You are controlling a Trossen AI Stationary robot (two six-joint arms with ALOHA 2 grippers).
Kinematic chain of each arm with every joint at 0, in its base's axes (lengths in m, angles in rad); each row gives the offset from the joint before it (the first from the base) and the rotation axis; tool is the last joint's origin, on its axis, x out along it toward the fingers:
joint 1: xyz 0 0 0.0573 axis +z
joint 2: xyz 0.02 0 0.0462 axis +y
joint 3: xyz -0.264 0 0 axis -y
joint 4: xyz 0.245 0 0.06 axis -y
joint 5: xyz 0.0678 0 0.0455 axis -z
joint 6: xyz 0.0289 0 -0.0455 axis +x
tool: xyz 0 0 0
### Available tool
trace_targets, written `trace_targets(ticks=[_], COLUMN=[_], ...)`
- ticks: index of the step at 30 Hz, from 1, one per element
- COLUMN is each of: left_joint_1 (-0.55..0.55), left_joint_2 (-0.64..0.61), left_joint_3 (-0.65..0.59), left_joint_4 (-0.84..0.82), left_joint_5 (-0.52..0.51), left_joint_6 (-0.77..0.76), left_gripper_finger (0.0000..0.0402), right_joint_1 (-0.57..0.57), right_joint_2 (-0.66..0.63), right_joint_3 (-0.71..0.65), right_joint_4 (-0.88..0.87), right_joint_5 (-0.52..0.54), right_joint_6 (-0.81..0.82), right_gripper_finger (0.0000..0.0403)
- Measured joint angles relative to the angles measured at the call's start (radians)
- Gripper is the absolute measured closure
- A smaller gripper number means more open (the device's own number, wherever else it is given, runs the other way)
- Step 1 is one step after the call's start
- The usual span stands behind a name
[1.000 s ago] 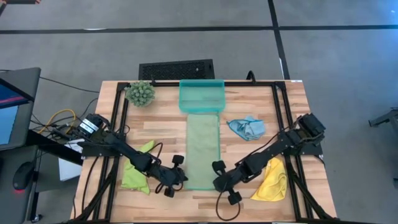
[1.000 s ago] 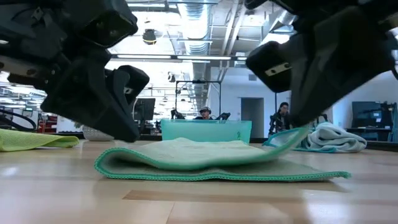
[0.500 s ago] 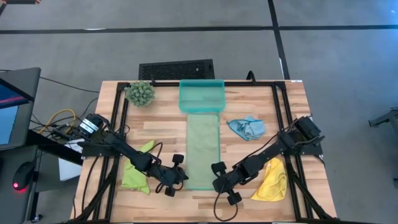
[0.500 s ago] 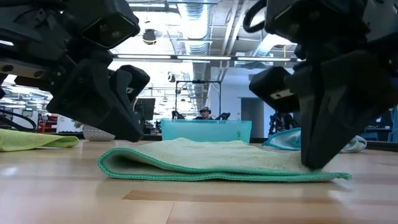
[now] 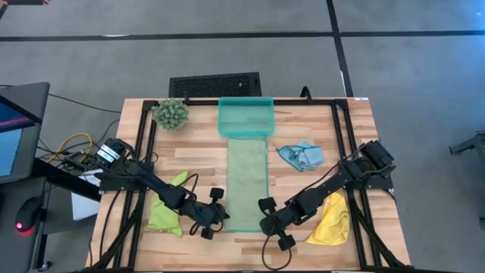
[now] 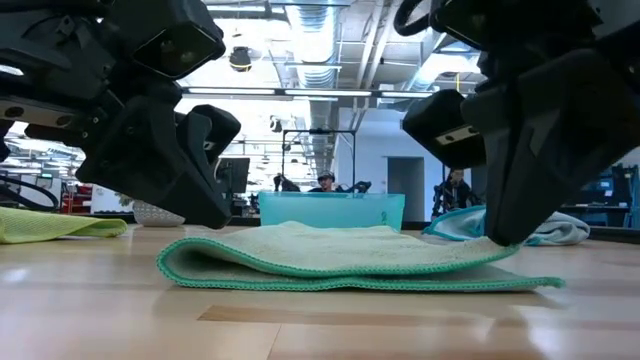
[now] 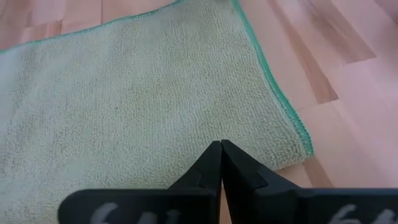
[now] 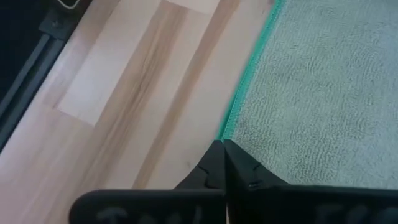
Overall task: Fold microfiber towels
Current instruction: Fold the green towel
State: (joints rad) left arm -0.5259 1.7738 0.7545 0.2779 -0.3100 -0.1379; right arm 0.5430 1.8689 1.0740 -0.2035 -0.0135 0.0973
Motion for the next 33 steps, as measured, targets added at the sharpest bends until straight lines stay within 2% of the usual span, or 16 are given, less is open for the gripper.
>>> trace_targets(ticks=[16, 33], left_joint_1=[0.016, 0.016], left_joint_2=[0.0, 0.0], left_joint_3=[-0.025, -0.025], left_joint_4=[-0.011, -0.014], left_joint_5=[-0.016, -0.015], left_joint_6=[-0.017, -0.017], left_gripper_finger=[0.0401, 0.0401], right_joint_1=[0.026, 0.026], right_joint_2=[-0.013, 0.001], right_joint_3=[0.0, 0.0], right_joint_4=[0.009, 0.025], right_joint_5=[-0.001, -0.064], right_joint_6=[0.036, 0.068], right_gripper_finger=[0.0395, 0.0391])
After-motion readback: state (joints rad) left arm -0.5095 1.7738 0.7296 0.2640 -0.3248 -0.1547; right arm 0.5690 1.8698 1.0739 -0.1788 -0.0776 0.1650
